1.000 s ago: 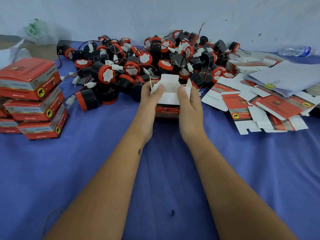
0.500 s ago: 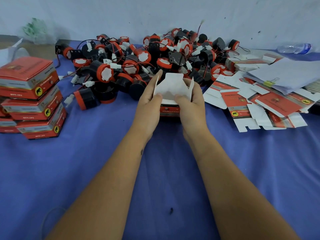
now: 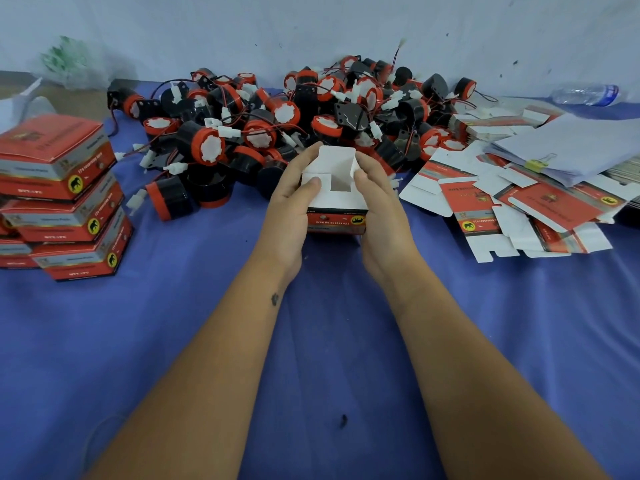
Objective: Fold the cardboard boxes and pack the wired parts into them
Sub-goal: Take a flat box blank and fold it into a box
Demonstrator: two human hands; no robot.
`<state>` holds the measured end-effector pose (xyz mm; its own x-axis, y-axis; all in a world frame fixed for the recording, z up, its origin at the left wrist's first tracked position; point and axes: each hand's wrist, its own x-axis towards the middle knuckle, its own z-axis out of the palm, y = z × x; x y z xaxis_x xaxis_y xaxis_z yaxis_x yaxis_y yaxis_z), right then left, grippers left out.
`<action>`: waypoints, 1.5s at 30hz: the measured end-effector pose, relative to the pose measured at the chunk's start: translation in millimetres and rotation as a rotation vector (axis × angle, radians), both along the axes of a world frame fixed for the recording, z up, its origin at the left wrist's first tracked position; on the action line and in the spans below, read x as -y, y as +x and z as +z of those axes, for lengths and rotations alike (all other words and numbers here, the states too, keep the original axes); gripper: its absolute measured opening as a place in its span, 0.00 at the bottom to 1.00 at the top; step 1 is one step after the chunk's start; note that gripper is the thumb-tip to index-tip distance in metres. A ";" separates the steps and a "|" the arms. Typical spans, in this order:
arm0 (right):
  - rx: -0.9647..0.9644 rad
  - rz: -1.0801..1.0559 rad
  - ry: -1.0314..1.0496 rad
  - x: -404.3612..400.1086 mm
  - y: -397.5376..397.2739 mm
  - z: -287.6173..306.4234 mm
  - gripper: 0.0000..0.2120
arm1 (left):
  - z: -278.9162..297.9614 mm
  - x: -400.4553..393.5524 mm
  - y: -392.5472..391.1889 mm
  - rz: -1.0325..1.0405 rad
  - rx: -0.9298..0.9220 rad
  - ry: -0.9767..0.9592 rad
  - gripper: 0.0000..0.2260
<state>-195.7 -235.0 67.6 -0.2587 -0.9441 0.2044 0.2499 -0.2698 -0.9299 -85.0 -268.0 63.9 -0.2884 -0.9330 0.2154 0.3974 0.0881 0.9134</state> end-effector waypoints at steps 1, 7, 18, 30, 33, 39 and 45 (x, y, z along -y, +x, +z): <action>0.009 -0.001 -0.016 0.1 -0.2 0.8 0.13 | 0.7 0.0 -0.2 0.013 0.002 0.009 0.18; 0.069 0.044 -0.018 -0.9 -2.0 0.3 0.13 | 1.2 0.9 -1.3 0.057 0.022 0.012 0.17; 0.082 0.083 -0.017 -1.5 -2.3 1.2 0.16 | 2.8 -2.0 -1.0 0.093 0.011 0.024 0.18; 0.081 0.017 -0.008 -0.4 1.1 3.5 0.16 | 3.3 -2.8 -2.2 0.081 0.034 0.012 0.14; 0.146 0.043 0.060 -1.7 1.2 5.3 0.06 | 4.2 -5.4 -0.5 0.018 -0.023 0.065 0.10; -0.030 -0.048 0.052 -2.8 2.9 0.8 0.11 | 2.1 -2.3 -3.5 0.082 0.100 0.099 0.11; -0.008 -0.067 0.089 -3.9 -0.9 6.1 0.22 | 4.3 2.6 1.6 0.118 0.201 0.115 0.08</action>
<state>-196.5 -231.1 73.7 -0.3210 -0.9391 0.1228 0.2266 -0.2021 -0.9528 -83.5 -270.7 68.2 -0.2021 -0.9778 0.0553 0.2000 0.0141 0.9797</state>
